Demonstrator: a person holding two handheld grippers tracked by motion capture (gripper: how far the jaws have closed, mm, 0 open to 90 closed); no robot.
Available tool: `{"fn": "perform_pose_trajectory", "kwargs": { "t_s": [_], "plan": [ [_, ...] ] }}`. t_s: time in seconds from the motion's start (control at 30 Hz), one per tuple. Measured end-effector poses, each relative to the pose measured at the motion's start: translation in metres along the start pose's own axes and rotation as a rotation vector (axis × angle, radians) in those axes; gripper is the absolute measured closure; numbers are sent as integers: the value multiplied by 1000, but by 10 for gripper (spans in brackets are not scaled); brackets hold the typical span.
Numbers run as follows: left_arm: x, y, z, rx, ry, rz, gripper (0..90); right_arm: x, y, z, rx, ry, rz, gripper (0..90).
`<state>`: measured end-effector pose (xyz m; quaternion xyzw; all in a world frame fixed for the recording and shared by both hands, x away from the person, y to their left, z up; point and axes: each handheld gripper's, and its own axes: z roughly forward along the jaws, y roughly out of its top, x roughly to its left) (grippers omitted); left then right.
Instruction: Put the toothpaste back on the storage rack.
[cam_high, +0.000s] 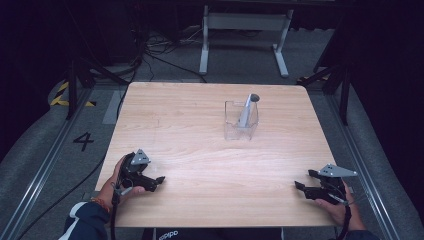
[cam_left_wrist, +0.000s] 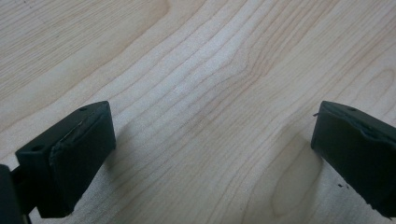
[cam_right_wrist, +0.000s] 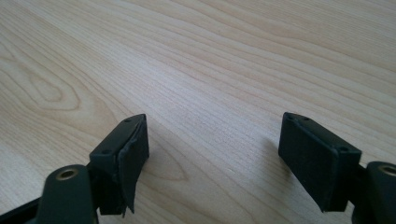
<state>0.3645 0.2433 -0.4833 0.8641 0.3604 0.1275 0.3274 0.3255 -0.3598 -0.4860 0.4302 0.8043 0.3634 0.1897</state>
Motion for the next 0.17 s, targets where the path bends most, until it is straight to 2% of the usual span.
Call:
{"fn": "perform_pose_trajectory", "kwargs": {
  "t_s": [0.17],
  "plan": [
    [0,0,0,2,1,1,3,0,0,0,0,0,-1,247]
  ]
}}
